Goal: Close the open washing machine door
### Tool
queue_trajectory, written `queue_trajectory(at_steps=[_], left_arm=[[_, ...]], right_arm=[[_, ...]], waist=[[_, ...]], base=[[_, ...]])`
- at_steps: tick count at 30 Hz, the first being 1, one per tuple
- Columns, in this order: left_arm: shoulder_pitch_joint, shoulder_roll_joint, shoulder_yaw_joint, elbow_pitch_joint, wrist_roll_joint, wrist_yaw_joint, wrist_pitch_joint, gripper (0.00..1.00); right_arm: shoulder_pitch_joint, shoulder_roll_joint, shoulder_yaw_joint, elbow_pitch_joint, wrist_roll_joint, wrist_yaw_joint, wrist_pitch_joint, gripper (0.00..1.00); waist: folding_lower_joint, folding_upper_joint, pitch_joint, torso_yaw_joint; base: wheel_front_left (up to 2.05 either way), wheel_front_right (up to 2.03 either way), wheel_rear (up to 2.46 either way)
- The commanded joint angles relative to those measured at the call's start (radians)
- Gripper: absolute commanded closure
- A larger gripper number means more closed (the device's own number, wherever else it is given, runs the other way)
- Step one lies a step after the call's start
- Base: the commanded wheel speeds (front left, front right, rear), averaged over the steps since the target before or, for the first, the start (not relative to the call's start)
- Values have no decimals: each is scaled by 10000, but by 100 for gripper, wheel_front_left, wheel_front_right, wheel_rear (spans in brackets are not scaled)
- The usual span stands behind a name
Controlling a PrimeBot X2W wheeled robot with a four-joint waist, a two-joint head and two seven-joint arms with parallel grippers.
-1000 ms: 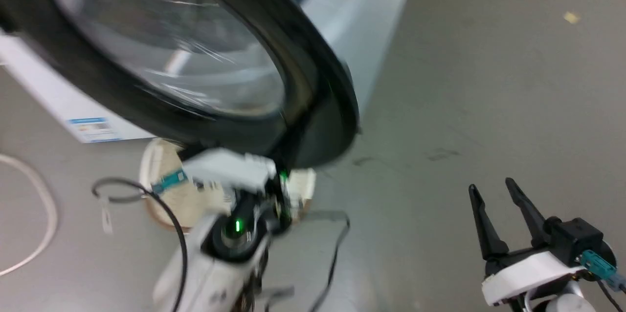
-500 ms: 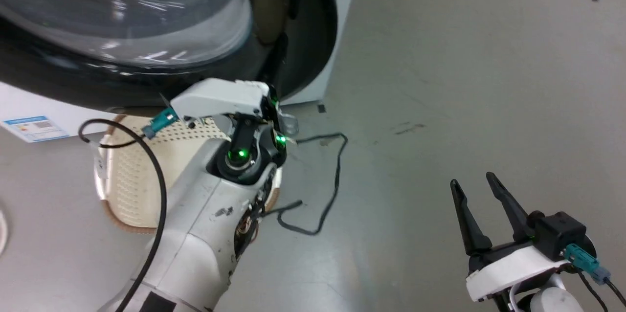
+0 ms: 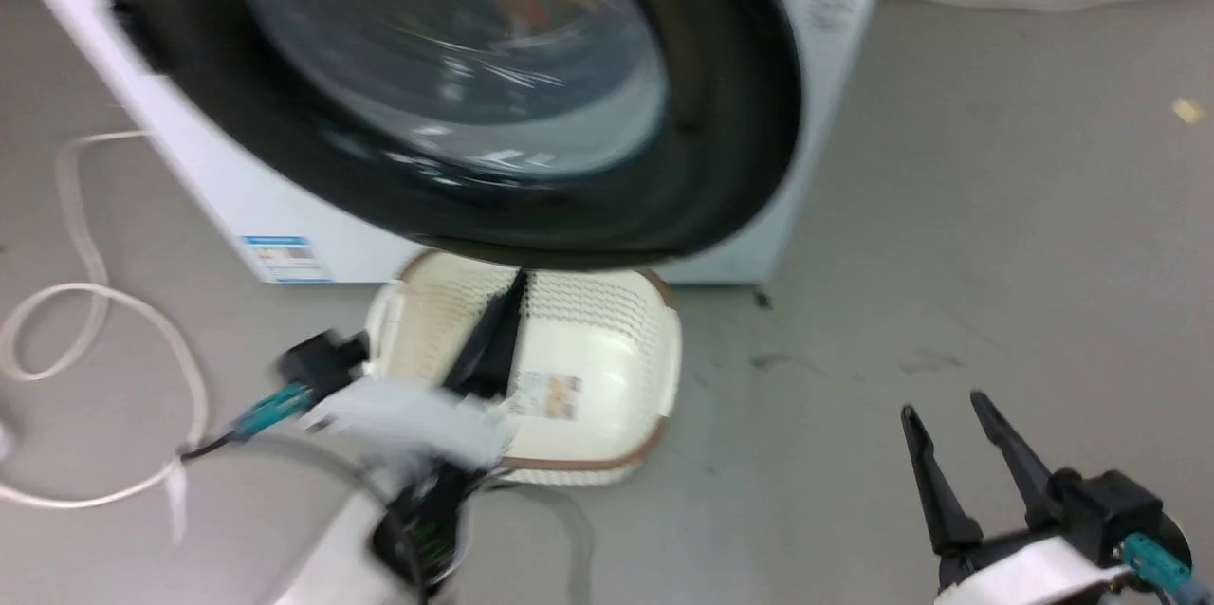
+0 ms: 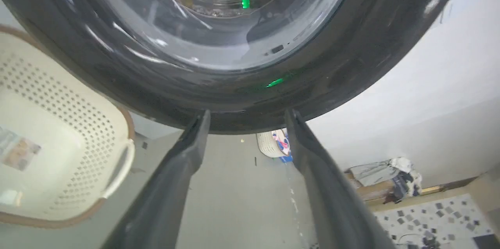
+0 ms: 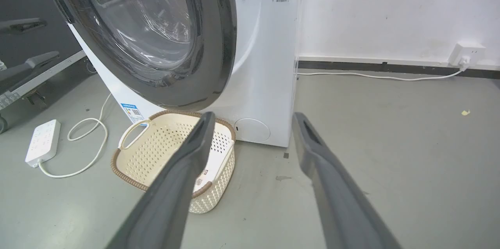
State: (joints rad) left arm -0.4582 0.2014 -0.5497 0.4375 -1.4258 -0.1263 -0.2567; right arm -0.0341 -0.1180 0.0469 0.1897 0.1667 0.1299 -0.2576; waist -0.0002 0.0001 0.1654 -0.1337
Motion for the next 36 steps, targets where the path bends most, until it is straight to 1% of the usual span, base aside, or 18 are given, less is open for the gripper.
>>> queue_trajectory(at_steps=[1,2,4,8,10,14,16,17,20,21,22,23,26,30,32,36], left_arm=[[183,209,196,-114,502,-38,-43,0],[553,315,522,-339,1362,28,-45,0],[1319,351,1170,-888,2919,327,-47,0],[2572,497,1913,-2072,6166,1341,-49,0],[3049,616,1950,-2563,7678,1728,-49,0],[3811,494,2193,-3252,9551,2284,-50,0],[4090,599,2202,-3436,10491,2456,-50,0],[4458,739,2209,-3619,11710,2783,-50,0],[4772,500,2438,-4028,12169,3018,-50,0],[4838,493,2441,-4119,12375,3028,-50,0],[4877,484,2406,-4188,12563,3006,-50,0],[4901,451,2381,-4230,12702,2990,-50,0],[4835,240,2335,-4312,12889,2877,-50,0],[4566,-16,2252,-4193,13063,2714,-51,0],[4389,-141,2224,-4152,13146,2655,-51,0],[4031,-380,2209,-4109,13291,2586,-51,0]], right_arm=[[128,-68,17,-67,-35,8,-41,0],[234,-86,30,-92,-35,8,-41,0],[413,-104,33,-137,-43,8,-41,0],[606,-81,120,-218,-64,8,-41,0],[674,-47,166,-245,-66,8,-41,0],[760,15,265,-258,-74,8,-41,0],[806,55,326,-272,-81,8,-41,0],[898,81,460,-279,-50,8,-41,0],[958,-18,696,-322,17,8,-1,0],[953,-48,692,-379,52,8,-4,37],[935,-76,660,-452,84,8,-6,80],[884,-129,677,-535,88,8,-9,100],[596,-382,786,-816,80,8,-13,100],[-326,-1037,1063,-1022,272,8,288,100],[-1027,-1489,1266,-1085,554,8,597,100],[-2628,-2595,1772,-919,1350,8,1199,100]], waist=[[2,-1,-734,819],[2,-1,-855,1002],[2,-1,-1078,1342],[2,-1,-1342,1818],[2,-1,-1430,1985],[2,-1,-1525,2153],[2,-1,-1556,2178],[2,-1,-1562,2204],[2,-1,-1435,2276],[2,-1,-1363,2309],[2,-1,-1260,2355],[2,-1,-1171,2386],[2,-1,-730,2531],[2,-1,-20,2716],[2,-1,408,2805],[2,-1,1127,2996]], base=[[0,0,0],[0,0,0],[0,0,0],[0,0,0],[0,0,0],[0,0,0],[0,0,0],[0,0,0],[0,0,0],[0,0,0],[0,0,0],[0,0,0],[0,0,0],[0,0,0],[0,0,0],[0,0,0]])
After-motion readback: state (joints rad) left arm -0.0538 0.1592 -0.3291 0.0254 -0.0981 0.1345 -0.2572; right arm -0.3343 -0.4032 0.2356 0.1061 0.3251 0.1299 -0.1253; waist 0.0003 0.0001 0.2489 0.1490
